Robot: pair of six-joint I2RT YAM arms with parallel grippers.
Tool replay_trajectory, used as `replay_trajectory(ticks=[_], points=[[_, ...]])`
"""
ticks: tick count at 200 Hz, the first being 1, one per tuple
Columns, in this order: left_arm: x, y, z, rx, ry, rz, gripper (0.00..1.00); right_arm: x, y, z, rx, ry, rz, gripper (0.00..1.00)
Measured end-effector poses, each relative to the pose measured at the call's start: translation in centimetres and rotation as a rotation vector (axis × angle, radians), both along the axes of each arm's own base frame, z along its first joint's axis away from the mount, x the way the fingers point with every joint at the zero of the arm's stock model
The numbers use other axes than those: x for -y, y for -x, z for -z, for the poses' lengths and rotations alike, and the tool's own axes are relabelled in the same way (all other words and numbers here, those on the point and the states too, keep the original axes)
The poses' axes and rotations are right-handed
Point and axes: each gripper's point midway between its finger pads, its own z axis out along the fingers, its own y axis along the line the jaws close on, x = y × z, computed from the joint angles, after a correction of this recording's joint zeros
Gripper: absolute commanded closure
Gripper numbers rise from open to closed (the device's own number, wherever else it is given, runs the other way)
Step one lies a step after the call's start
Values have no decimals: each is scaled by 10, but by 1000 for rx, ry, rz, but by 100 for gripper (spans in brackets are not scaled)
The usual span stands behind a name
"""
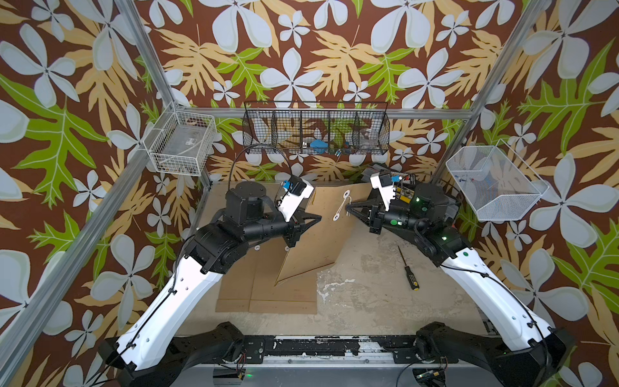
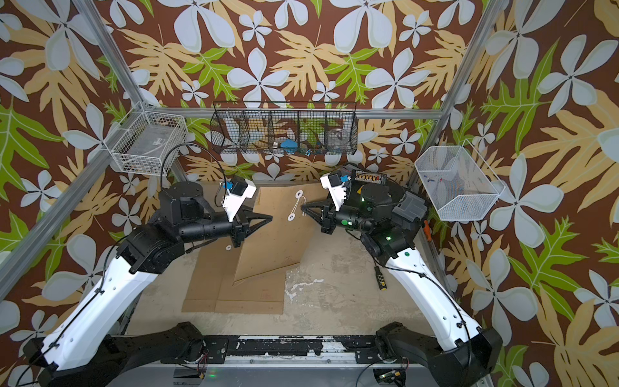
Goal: Open the file bag
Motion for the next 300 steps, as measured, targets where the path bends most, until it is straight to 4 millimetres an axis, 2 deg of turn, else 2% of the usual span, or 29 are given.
replay_trajectory(ticks=[38, 138, 196, 248, 300], points=[[-1, -1, 0, 2, -3, -10, 100, -10, 12, 2, 21, 32, -47, 100], [-2, -5, 4, -1, -13, -27, 100, -29, 24, 5, 39, 65, -116, 100], [-2, -12, 13, -24, -27, -57, 100, -32, 28, 3, 48, 67, -130, 100], [-4, -24, 23, -3, -82, -168, 100, -24, 9, 6, 58, 108, -9, 100], [10, -32, 39, 44, -185, -287, 100, -19, -8, 16, 37, 159, 71, 100]])
